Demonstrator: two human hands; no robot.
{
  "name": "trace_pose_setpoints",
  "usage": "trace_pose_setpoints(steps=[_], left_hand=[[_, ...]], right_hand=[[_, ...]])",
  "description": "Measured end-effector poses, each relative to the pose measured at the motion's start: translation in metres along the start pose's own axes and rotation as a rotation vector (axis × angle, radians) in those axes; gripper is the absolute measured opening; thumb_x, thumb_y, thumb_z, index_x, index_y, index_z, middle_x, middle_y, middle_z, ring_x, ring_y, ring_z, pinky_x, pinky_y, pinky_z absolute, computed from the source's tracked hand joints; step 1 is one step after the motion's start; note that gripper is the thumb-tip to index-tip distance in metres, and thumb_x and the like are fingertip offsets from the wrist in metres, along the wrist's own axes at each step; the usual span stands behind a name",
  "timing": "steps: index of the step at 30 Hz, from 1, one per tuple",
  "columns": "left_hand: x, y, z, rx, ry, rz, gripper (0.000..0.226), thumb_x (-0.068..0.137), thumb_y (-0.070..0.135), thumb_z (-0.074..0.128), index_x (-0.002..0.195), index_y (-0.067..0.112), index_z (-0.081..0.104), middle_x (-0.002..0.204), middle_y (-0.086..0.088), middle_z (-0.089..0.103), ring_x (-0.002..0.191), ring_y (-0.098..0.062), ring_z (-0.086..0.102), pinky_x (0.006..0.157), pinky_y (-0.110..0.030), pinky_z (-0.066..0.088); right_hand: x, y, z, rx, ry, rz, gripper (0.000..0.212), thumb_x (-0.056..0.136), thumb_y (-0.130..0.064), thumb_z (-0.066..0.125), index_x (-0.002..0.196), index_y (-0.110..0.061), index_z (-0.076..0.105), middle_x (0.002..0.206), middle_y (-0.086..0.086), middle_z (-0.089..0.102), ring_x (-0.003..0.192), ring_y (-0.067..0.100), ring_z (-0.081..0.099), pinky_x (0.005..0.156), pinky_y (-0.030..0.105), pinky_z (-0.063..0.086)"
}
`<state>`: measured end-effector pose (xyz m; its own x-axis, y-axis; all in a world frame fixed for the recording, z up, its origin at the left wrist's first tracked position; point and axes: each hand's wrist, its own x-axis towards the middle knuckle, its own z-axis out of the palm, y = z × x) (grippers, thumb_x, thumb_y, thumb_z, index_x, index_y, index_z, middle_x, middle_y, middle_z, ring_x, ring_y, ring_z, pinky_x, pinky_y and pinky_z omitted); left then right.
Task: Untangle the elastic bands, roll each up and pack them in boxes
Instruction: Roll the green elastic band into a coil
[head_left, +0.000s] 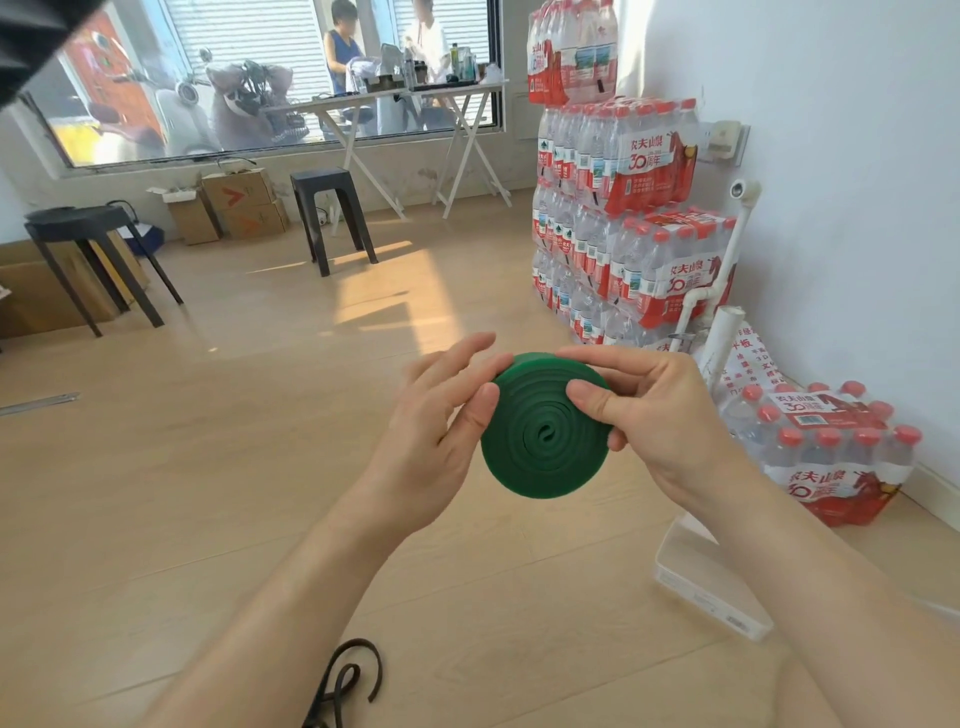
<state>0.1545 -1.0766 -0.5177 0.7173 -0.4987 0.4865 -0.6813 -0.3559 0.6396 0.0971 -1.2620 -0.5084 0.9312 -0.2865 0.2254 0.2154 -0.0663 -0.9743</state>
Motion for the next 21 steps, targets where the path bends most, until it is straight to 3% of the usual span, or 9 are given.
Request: trace_pose_setpoints(steps=[3, 5, 8, 10, 13, 16, 18, 21], left_hand=[[0.001, 0.007, 0.005, -0.167, 0.149, -0.096, 0.021, 0.093, 0.022, 0.057, 0.111, 0.033, 0.063, 0.113, 0.017, 0.064, 0.104, -0.002, 0.059, 0.096, -0.025, 0.047], [0.001, 0.009, 0.008, -0.284, 0.163, -0.162, 0.024, 0.087, 0.023, 0.066, 0.104, 0.039, 0.062, 0.104, 0.016, 0.068, 0.098, -0.003, 0.064, 0.092, -0.032, 0.052], [-0.002, 0.011, 0.015, -0.224, 0.016, -0.138, 0.053, 0.073, 0.041, 0.072, 0.118, 0.051, 0.047, 0.124, 0.023, 0.056, 0.115, 0.002, 0.052, 0.094, -0.025, 0.048], [-0.003, 0.013, 0.021, -0.233, -0.085, -0.149, 0.078, 0.067, 0.032, 0.083, 0.125, 0.057, 0.036, 0.130, 0.028, 0.045, 0.120, 0.000, 0.048, 0.088, -0.026, 0.051], [-0.002, 0.020, 0.026, -0.355, -0.154, -0.211, 0.092, 0.064, 0.008, 0.086, 0.121, 0.058, 0.035, 0.127, 0.014, 0.051, 0.101, -0.016, 0.064, 0.071, -0.027, 0.057], [0.003, 0.029, 0.026, -0.386, -0.142, -0.282, 0.090, 0.059, 0.001, 0.087, 0.117, 0.055, 0.043, 0.112, -0.002, 0.063, 0.080, -0.022, 0.071, 0.068, -0.035, 0.060], [0.006, 0.034, 0.026, -0.353, -0.164, -0.306, 0.089, 0.057, -0.003, 0.087, 0.116, 0.052, 0.047, 0.103, -0.006, 0.066, 0.075, -0.024, 0.072, 0.070, -0.035, 0.060], [0.009, 0.044, 0.031, -0.245, -0.279, -0.275, 0.087, 0.058, -0.009, 0.083, 0.114, 0.051, 0.052, 0.101, -0.001, 0.066, 0.070, -0.020, 0.071, 0.065, -0.025, 0.057]], right_hand=[[0.000, 0.001, 0.000, 0.019, 0.036, 0.004, 0.028, 0.084, 0.001, 0.068, 0.093, -0.025, 0.073, 0.078, -0.002, 0.076, 0.054, 0.005, 0.059, 0.038, 0.017, 0.039], [0.000, 0.001, 0.000, 0.043, 0.069, 0.015, 0.027, 0.084, 0.000, 0.068, 0.092, -0.025, 0.073, 0.077, -0.003, 0.076, 0.052, 0.005, 0.058, 0.038, 0.017, 0.037], [0.000, 0.001, -0.005, 0.095, 0.143, 0.042, 0.025, 0.085, -0.002, 0.068, 0.091, -0.026, 0.073, 0.075, -0.004, 0.075, 0.053, 0.005, 0.060, 0.038, 0.016, 0.036], [0.000, 0.001, -0.008, 0.134, 0.182, 0.063, 0.024, 0.084, -0.003, 0.068, 0.091, -0.026, 0.073, 0.076, -0.004, 0.075, 0.057, 0.007, 0.061, 0.038, 0.016, 0.035], [-0.002, 0.004, -0.011, 0.186, 0.196, 0.123, 0.021, 0.084, -0.004, 0.069, 0.091, -0.023, 0.073, 0.075, -0.003, 0.075, 0.058, 0.007, 0.060, 0.038, 0.015, 0.034], [-0.003, 0.004, -0.024, 0.191, 0.143, 0.196, 0.019, 0.083, -0.007, 0.070, 0.091, -0.023, 0.073, 0.079, 0.000, 0.074, 0.062, 0.013, 0.061, 0.038, 0.017, 0.036], [-0.003, 0.003, -0.039, 0.060, 0.031, 0.219, 0.017, 0.084, -0.010, 0.070, 0.094, -0.025, 0.071, 0.087, 0.002, 0.073, 0.072, 0.016, 0.065, 0.043, 0.021, 0.044], [-0.007, -0.006, -0.068, -0.312, -0.086, 0.136, 0.010, 0.083, -0.022, 0.074, 0.090, -0.024, 0.067, 0.097, 0.000, 0.069, 0.088, 0.012, 0.065, 0.052, 0.019, 0.046]])
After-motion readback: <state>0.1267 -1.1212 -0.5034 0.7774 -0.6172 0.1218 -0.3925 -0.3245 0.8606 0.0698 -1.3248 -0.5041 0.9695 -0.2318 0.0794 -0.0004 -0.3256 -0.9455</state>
